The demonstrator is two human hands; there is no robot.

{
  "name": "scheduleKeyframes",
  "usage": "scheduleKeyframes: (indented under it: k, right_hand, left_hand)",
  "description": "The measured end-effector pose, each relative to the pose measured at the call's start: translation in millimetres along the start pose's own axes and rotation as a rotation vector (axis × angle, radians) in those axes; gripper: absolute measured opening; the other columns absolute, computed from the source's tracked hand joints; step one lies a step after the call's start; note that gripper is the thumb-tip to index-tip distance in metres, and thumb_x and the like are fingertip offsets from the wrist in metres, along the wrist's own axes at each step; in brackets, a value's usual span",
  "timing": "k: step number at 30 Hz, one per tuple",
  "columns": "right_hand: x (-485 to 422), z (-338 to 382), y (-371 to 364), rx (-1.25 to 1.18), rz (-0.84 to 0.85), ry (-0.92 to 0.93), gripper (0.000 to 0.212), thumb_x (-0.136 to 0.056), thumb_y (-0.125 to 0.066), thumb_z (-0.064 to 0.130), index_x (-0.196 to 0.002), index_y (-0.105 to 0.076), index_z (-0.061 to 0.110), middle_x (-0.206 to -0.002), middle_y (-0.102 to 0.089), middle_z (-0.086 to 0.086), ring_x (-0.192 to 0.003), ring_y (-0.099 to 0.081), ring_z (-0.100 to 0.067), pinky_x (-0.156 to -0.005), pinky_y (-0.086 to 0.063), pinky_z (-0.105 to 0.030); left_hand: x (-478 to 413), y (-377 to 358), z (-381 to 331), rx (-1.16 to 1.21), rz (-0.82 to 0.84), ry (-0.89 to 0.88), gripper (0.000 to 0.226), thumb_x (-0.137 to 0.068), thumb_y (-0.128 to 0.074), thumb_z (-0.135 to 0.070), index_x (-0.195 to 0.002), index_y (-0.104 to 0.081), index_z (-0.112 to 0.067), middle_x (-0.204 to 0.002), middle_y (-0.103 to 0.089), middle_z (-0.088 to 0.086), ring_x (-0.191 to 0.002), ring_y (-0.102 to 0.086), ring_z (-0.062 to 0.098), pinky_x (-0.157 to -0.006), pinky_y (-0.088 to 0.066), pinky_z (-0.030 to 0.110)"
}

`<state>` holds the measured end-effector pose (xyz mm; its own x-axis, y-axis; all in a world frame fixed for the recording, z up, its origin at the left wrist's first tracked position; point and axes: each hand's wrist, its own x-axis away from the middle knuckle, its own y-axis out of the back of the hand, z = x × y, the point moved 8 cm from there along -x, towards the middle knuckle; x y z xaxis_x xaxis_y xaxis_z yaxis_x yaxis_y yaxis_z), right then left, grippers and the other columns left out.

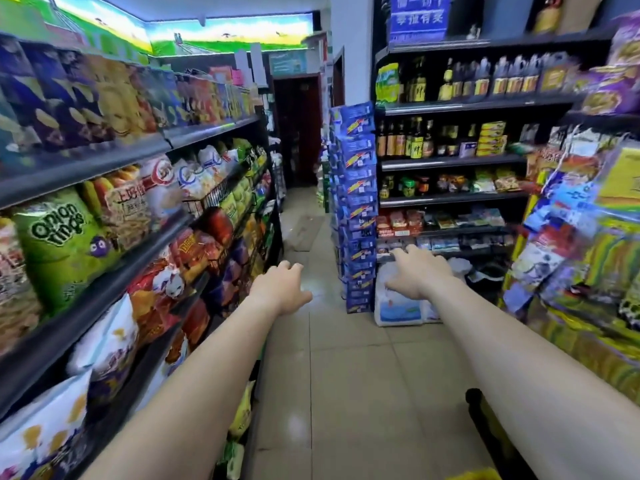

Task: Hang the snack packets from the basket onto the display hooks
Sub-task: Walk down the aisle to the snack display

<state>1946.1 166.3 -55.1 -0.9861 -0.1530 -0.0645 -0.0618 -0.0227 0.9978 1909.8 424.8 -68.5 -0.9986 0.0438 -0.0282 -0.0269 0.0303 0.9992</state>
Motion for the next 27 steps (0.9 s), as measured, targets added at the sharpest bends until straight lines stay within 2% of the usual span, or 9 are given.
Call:
scheduleKeyframes:
  k: [5, 12, 17, 22, 27]
  right_hand:
    - [-75, -23, 0, -0.007, -0.013, -0.017, 0.064, -0.086, -0.057, 0.051, -0.140, -0.039, 0.022, -0.140, -0.044, -0.008, -0.124, -0.047, -0.033, -0.092, -0.046, -0.048]
    - [-191, -77, -9, 0.001, -0.033, 0.031, 0.055, -0.084, -0.059, 0.049, -0.129, -0.045, 0.021, -0.133, -0.049, -0.008, -0.120, -0.050, -0.033, -0.094, -0.045, -0.049]
    - [-279, -127, 7, -0.002, -0.043, 0.049, 0.068, -0.085, -0.059, 0.053, -0.142, -0.039, 0.022, -0.141, -0.045, -0.009, -0.128, -0.046, -0.034, -0.102, -0.042, -0.049]
    - [-353, -155, 9, 0.000, -0.040, 0.020, 0.061, -0.087, -0.059, 0.051, -0.138, -0.043, 0.023, -0.139, -0.047, -0.008, -0.125, -0.047, -0.032, -0.100, -0.043, -0.048]
    - [-429, -164, -5, 0.004, -0.031, -0.034, 0.066, -0.086, -0.056, 0.056, -0.141, -0.042, 0.022, -0.143, -0.045, -0.008, -0.128, -0.046, -0.033, -0.101, -0.041, -0.049]
  left_hand:
    - [-81, 3, -14, -0.022, 0.000, -0.039, 0.067, -0.092, -0.049, -0.048, -0.151, -0.033, -0.021, -0.147, -0.040, 0.009, -0.127, -0.048, 0.032, -0.094, -0.049, 0.047]
    - [-197, -15, -46, -0.021, 0.011, 0.012, 0.066, -0.093, -0.051, -0.050, -0.150, -0.033, -0.021, -0.147, -0.040, 0.008, -0.126, -0.048, 0.032, -0.095, -0.049, 0.048]
    - [-290, -5, -80, 0.038, -0.007, 0.039, 0.067, -0.092, -0.054, -0.050, -0.149, -0.035, -0.020, -0.146, -0.040, 0.009, -0.127, -0.048, 0.032, -0.097, -0.048, 0.049]
    - [-383, -5, -100, 0.044, -0.004, 0.006, 0.071, -0.091, -0.056, -0.049, -0.151, -0.033, -0.020, -0.148, -0.039, 0.008, -0.128, -0.047, 0.032, -0.096, -0.049, 0.048]
    - [-478, -18, -94, 0.042, -0.013, -0.080, 0.070, -0.088, -0.056, -0.056, -0.146, -0.038, -0.021, -0.143, -0.044, 0.008, -0.126, -0.050, 0.032, -0.096, -0.049, 0.048]
